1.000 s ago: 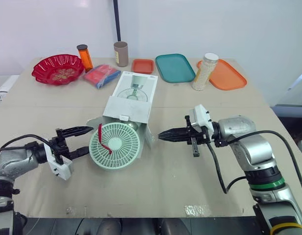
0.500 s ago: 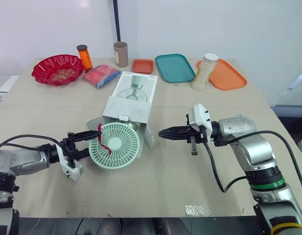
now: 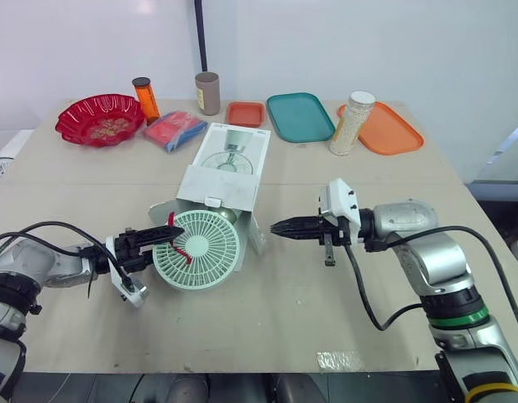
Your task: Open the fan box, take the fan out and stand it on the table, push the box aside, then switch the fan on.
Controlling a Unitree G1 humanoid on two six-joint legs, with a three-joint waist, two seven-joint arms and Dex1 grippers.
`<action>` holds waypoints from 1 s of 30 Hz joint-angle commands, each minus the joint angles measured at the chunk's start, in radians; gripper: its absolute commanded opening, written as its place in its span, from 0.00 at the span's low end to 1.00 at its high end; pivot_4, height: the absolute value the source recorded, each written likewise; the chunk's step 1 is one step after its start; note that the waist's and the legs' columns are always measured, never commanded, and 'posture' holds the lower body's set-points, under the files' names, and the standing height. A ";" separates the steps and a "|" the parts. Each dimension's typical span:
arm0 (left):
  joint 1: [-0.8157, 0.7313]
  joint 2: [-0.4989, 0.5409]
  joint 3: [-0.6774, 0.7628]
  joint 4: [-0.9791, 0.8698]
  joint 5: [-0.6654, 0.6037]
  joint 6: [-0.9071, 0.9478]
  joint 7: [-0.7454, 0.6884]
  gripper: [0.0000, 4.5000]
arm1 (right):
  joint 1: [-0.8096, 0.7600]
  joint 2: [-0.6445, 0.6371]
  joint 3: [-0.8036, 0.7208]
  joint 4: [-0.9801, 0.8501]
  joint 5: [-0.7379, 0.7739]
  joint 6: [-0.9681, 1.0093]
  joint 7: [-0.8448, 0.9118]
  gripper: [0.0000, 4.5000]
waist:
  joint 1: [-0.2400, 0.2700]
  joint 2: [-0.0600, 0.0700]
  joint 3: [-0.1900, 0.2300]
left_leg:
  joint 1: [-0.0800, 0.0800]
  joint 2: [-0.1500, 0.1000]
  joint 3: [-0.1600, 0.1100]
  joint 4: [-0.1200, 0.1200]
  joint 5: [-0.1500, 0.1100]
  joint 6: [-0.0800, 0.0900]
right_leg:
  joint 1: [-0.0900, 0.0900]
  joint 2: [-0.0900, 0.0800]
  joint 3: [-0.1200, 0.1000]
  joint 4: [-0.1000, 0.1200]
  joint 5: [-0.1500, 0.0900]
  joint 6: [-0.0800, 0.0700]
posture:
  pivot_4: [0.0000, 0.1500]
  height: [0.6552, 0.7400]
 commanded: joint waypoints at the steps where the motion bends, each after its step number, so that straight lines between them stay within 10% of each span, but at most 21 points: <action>1: -0.036 0.044 -0.082 0.023 0.004 0.041 0.095 1.00 | -0.007 -0.008 -0.007 -0.037 0.002 -0.012 -0.008 0.00 | 0.001 0.000 0.000 | 0.000 0.000 0.000 0.000 0.000 0.000 | 0.000 0.000 0.000 0.000 0.000 0.000 | 1.00 1.00; 10: -0.052 0.057 -0.146 0.046 -0.043 0.064 0.116 0.43 | -0.012 -0.005 0.001 -0.023 -0.010 -0.025 -0.008 0.00 | 0.002 -0.001 -0.001 | 0.000 0.000 0.000 0.001 0.000 0.000 | 0.000 0.000 0.000 0.001 0.000 0.000 | 1.00 1.00; 24: 0.056 0.143 -0.154 -0.084 -0.195 -0.001 0.043 0.43 | -0.027 0.011 0.013 0.005 -0.022 -0.048 -0.002 0.00 | 0.000 -0.001 -0.001 | 0.000 0.000 0.000 0.001 0.000 0.000 | 0.000 0.000 0.000 0.002 0.000 0.000 | 1.00 1.00; 30: 0.292 0.288 -0.035 -0.289 -0.490 -0.049 -0.110 0.43 | -0.050 0.034 0.033 0.048 -0.030 -0.079 0.015 0.00 | -0.001 -0.002 -0.001 | 0.001 0.001 0.001 0.002 0.000 0.000 | 0.000 0.000 0.000 0.002 0.000 0.000 | 1.00 1.00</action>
